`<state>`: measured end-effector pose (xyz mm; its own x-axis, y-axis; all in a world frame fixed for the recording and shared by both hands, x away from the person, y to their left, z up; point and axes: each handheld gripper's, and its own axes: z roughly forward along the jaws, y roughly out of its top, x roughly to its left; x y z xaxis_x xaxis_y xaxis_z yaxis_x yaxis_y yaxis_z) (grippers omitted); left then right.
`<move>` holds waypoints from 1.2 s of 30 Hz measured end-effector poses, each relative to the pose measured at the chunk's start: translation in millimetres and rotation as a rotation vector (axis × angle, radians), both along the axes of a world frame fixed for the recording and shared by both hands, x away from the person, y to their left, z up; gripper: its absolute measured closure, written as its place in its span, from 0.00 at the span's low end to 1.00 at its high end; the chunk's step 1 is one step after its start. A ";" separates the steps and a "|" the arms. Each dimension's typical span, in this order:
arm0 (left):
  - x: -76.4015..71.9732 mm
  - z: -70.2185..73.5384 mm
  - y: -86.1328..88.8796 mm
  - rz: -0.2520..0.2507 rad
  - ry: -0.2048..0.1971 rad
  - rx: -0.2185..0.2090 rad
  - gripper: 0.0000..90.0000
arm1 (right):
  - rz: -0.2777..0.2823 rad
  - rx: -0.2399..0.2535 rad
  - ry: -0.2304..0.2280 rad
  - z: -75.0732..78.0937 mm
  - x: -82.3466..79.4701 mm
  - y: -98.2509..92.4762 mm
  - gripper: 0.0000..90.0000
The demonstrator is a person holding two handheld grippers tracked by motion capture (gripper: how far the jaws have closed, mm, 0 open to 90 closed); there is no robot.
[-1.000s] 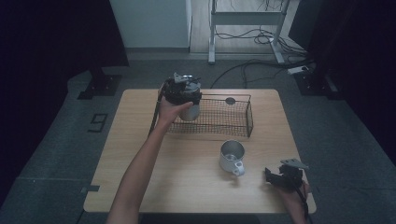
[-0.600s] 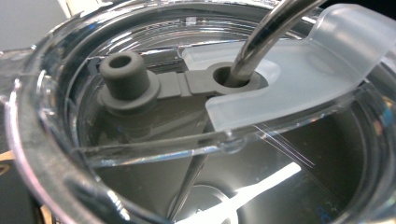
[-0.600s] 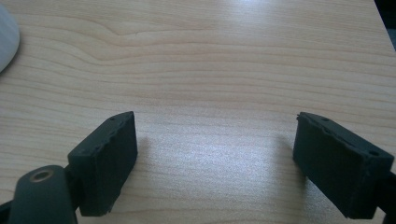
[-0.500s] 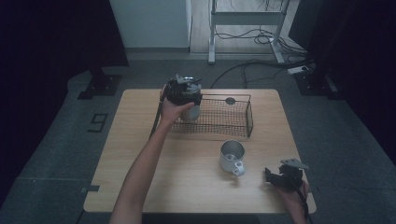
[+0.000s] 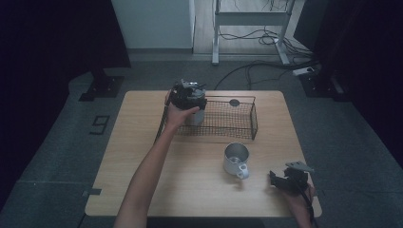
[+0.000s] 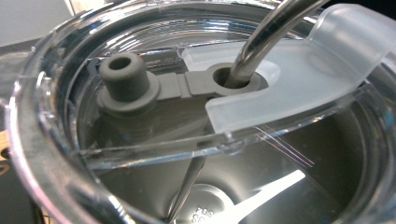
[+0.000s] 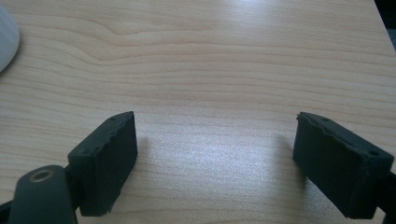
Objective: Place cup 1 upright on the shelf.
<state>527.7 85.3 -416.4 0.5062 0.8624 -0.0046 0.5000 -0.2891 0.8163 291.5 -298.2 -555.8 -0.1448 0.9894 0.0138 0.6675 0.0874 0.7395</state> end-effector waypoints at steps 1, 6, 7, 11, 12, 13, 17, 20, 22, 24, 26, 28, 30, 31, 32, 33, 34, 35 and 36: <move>0.7 -2.2 -0.4 0.000 0.004 0.003 0.05 | 0.000 0.000 0.000 0.0 0.0 0.0 0.15; 2.8 -10.5 -0.9 0.005 0.021 0.003 0.05 | 0.000 0.000 0.000 0.0 0.0 0.0 0.15; 2.9 -12.0 -0.9 0.007 0.024 0.003 0.05 | 0.000 0.000 0.000 0.0 0.0 0.0 0.15; 2.9 -16.1 -0.3 0.011 0.033 0.000 0.05 | 0.000 0.000 0.000 0.0 0.0 0.0 0.15; 3.2 -18.5 0.0 0.016 0.034 -0.005 0.05 | 0.000 0.000 0.000 0.0 0.0 0.0 0.15; 3.2 -18.5 0.0 0.016 0.034 -0.005 0.05 | 0.000 0.000 0.000 0.0 0.0 0.0 0.15; 4.1 -23.0 0.2 0.029 0.042 -0.005 0.05 | 0.001 0.000 0.000 0.0 0.0 0.0 0.15; 4.5 -27.1 0.9 0.033 0.050 -0.002 0.05 | 0.000 0.000 0.000 0.0 0.0 0.0 0.15; 4.9 -29.4 1.5 0.034 0.059 0.002 0.05 | 0.000 0.000 0.000 0.0 0.0 0.0 0.15; 5.3 -31.8 1.9 0.035 0.066 0.006 0.05 | 0.000 0.000 0.000 0.0 0.0 0.0 0.15; 5.3 -34.4 1.6 0.040 0.066 0.006 0.05 | 0.000 0.000 0.000 0.0 -0.1 0.0 0.15; 5.1 -36.0 1.6 0.040 0.069 0.005 0.05 | 0.001 0.000 0.000 0.0 -0.1 0.0 0.15; 4.5 -36.9 2.1 0.040 0.069 -0.001 0.05 | 0.001 0.000 0.000 0.0 -0.1 0.1 0.15; 4.5 -36.9 2.1 0.040 0.069 -0.001 0.05 | 0.001 0.000 0.000 0.0 -0.1 0.1 0.15; 4.0 -37.0 2.5 0.038 0.070 -0.002 0.05 | 0.001 0.000 0.000 0.0 -0.1 0.0 0.15; 3.7 -37.0 2.5 0.038 0.071 -0.001 0.05 | 0.001 0.000 0.000 0.0 -0.1 0.0 0.15; 3.0 -37.4 2.5 0.039 0.069 -0.002 0.05 | 0.001 0.000 0.000 0.0 -0.1 0.0 0.15; 2.1 -37.7 2.7 0.037 0.068 0.000 0.05 | 0.001 0.000 0.000 0.0 -0.1 0.0 0.15; 1.3 -38.1 2.9 0.035 0.066 0.002 0.05 | 0.001 0.000 0.000 0.0 -0.1 0.0 0.15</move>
<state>529.1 88.3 -454.5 0.4744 0.8796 -0.0353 0.5629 -0.2723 0.7804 291.5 -298.3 -555.8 -0.1458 0.9892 0.0136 0.6671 0.0882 0.7398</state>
